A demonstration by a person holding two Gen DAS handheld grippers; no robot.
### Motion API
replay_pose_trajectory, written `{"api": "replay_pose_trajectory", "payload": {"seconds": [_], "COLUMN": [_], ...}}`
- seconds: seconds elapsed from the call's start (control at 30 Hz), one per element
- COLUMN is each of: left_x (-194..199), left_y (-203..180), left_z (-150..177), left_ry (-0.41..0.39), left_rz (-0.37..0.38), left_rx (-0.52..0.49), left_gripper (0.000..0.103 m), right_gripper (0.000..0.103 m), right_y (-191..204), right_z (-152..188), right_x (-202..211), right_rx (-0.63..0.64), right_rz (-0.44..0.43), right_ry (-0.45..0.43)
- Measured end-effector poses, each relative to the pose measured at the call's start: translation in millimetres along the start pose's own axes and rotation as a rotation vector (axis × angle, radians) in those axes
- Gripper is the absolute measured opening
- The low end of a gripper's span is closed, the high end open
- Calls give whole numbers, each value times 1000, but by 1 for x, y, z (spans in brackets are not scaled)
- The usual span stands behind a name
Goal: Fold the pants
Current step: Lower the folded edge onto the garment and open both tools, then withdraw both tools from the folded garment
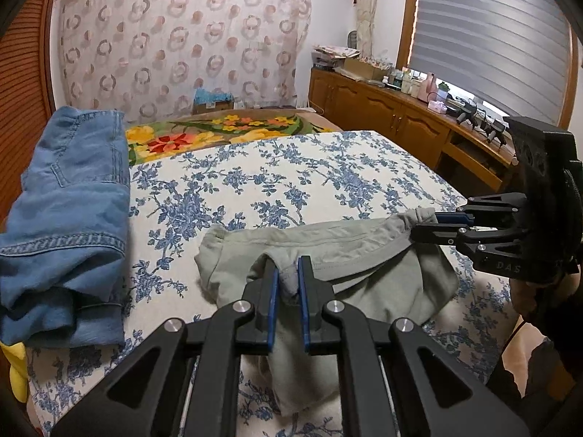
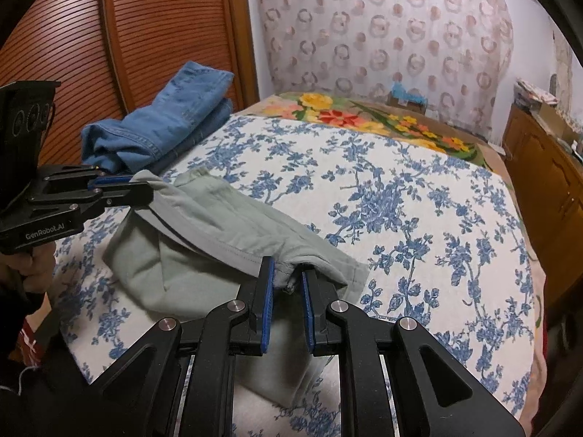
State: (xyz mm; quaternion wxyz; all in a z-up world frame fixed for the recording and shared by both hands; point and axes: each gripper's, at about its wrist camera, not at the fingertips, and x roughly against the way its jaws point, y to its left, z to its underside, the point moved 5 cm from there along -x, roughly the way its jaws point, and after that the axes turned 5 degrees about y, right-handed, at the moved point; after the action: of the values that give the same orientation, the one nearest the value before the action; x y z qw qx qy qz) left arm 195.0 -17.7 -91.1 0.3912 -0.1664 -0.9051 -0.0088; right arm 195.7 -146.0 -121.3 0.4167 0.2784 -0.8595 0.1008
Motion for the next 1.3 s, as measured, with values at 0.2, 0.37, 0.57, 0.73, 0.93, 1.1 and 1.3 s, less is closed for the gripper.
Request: {"api": "replay_pose_trajectory", "payload": {"seconds": [0.2,0.37,0.57,0.73,0.93,1.1,1.3], "left_x": [-10,-16,-23,-26,-19,-11,-8], "left_y": [4,8,13,15,28,32,31], "left_z": [-2,-5,-10,-1,10,14,16], "left_ry": [16,27,36,58,62,52,46], "left_rz": [4,5,13,34,17,6,9], "left_rx": [9,18,22,19,38,35,31], "left_gripper": [8,8,11,40,46,46,46], "right_gripper": [11,12,13,16,35,37,37], "right_y": [-6,-10,-14,-17,-21,-24,-28], "right_z": [0,-3,-9,-9,-6,-1,9], "right_x": [-10,-15,-19,-19,-11,-3,-7], "right_rx": [-13,-25,-32,-44,-41,-20,-3], "right_rz": [-14,-25,-32,-37,5,27,32], "right_ry": [16,22,20,22,13,12,46]}}
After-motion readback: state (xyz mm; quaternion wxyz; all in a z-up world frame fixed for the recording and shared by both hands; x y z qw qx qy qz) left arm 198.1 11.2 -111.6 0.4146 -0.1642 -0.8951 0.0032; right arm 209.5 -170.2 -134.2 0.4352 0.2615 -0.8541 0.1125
